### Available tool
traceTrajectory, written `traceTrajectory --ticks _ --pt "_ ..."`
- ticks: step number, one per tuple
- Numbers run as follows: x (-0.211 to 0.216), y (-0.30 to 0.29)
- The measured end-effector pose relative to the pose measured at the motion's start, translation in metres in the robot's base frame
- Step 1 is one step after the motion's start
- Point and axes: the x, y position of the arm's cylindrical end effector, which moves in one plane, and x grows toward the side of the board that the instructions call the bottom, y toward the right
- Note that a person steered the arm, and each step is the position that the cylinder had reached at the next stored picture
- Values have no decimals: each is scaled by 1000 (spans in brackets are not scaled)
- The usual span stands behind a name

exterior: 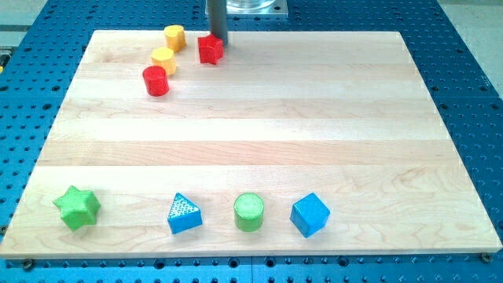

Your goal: Push the red star below the red circle

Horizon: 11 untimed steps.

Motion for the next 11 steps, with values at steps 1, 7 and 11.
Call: traceTrajectory --ticks 1,7,11 --pt "49 6" --pt "92 1" --pt "112 -1"
